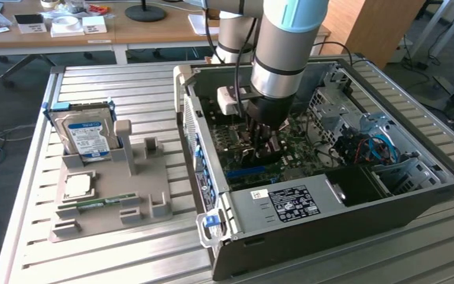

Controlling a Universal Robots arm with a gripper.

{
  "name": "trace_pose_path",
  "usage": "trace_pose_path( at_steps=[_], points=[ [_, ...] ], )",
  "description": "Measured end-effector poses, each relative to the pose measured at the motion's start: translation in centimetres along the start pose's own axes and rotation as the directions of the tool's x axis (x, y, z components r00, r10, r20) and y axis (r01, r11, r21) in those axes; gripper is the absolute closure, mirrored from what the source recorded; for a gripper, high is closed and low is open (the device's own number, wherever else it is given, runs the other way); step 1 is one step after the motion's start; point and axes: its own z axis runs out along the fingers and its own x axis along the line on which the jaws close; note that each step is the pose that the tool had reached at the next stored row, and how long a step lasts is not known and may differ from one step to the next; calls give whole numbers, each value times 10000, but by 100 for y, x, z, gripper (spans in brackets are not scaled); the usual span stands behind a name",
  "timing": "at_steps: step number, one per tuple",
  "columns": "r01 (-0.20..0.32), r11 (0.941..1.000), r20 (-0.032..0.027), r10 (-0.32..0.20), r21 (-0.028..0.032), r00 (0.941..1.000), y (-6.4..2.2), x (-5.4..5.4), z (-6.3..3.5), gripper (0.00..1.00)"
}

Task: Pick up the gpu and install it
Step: 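Insert the gpu into the slot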

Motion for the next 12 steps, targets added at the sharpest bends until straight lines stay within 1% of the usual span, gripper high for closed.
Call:
trace_pose_path(
  at_steps=[12],
  points=[
    [-2, 10000, 6, 2, 3, 10000, 2, 0, 22, 73]
  ],
)
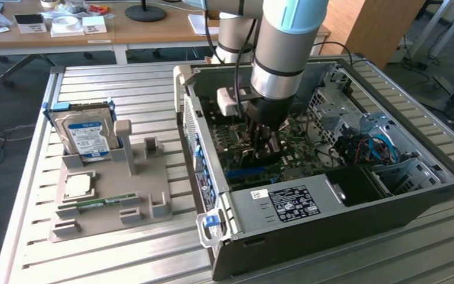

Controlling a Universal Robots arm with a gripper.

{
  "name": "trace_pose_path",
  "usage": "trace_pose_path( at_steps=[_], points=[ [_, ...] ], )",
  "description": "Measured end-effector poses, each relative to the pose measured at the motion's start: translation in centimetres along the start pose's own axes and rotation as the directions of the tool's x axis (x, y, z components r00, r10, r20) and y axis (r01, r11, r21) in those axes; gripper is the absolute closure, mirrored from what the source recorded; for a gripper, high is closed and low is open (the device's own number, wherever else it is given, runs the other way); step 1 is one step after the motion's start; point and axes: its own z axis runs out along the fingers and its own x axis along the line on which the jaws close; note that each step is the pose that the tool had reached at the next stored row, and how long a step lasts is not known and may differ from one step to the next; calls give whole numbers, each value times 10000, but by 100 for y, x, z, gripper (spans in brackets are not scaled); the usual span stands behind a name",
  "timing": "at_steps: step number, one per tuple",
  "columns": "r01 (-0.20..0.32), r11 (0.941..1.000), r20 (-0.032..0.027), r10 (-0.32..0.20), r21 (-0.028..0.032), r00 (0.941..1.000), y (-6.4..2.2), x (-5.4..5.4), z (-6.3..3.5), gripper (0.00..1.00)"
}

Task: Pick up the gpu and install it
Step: 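Insert the gpu into the slot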

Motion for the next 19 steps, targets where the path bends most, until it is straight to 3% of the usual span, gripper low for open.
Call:
trace_pose_path(
  at_steps=[19],
  points=[
    [0, 10000, -5, 0, -3, 10000, 4, 1, 12, 73]
  ],
)
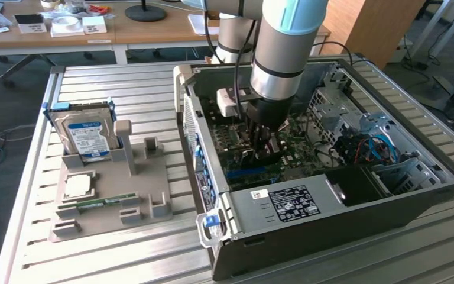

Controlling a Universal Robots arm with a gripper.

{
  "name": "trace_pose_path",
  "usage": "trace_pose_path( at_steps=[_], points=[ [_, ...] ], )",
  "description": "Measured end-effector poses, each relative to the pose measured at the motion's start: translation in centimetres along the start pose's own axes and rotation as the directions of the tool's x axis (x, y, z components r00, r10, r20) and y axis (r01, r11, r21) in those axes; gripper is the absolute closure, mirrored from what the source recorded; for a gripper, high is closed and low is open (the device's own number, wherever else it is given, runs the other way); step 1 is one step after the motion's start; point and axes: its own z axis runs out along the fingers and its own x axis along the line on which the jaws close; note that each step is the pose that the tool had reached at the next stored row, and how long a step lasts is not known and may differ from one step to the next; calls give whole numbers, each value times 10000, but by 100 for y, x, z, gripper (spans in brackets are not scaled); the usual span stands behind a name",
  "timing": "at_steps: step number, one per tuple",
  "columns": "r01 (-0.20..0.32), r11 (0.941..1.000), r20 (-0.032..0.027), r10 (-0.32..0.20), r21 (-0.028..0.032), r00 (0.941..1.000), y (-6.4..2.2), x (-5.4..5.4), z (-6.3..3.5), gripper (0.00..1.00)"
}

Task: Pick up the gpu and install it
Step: 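Insert the gpu into the slot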

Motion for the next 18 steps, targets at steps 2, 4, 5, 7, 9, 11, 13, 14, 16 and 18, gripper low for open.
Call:
trace_pose_path(
  at_steps=[2, 4, 5, 7, 9, 11, 13, 14, 16, 18],
  points=[
    [0, 10000, 0, 0, 0, 10000, 0, 0, 0, 73],
    [0, 10000, -1, 0, -1, 10000, 0, 0, 0, 73],
    [0, 10000, 0, 0, 0, 10000, 0, 0, 5, 73],
    [0, 10000, 0, 0, 0, 10000, 0, 0, 6, 73],
    [0, 10000, -1, 0, -1, 10000, 0, 0, 6, 73],
    [0, 10000, 0, 0, 0, 10000, 0, 0, 6, 73],
    [0, 10000, -1, 0, 0, 10000, 1, 0, 8, 73],
    [-1, 10000, 1, 1, 1, 10000, 3, 0, 11, 73],
    [0, 10000, -1, 0, 0, 10000, 3, 0, 11, 73],
    [0, 10000, 0, 0, 0, 10000, 3, 0, 11, 73]
  ],
)
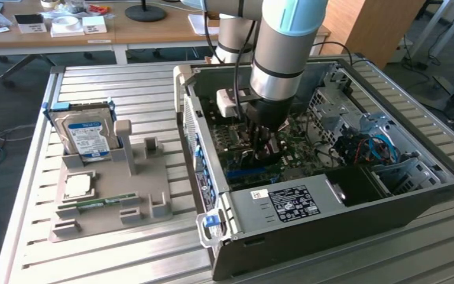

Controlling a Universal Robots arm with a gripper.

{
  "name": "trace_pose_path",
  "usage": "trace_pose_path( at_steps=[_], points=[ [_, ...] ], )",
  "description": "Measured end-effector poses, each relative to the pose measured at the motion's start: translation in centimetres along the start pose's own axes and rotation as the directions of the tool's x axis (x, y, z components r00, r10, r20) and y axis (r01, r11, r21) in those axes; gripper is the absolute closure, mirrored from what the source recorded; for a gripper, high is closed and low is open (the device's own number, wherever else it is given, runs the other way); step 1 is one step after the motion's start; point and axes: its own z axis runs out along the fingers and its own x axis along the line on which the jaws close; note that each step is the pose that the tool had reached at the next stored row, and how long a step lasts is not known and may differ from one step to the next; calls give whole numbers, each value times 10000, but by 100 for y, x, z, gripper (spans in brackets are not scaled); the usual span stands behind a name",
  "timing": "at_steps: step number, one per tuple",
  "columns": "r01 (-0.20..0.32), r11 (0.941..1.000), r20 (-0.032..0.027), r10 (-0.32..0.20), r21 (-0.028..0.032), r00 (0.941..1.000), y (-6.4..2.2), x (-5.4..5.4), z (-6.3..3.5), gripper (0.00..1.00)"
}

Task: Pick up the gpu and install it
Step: 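Insert the gpu into the slot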

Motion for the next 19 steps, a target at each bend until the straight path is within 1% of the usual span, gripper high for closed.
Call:
trace_pose_path(
  at_steps=[19],
  points=[
    [-1, 10000, 1, 1, 0, 10000, 2, 7, 4, 73]
  ],
)
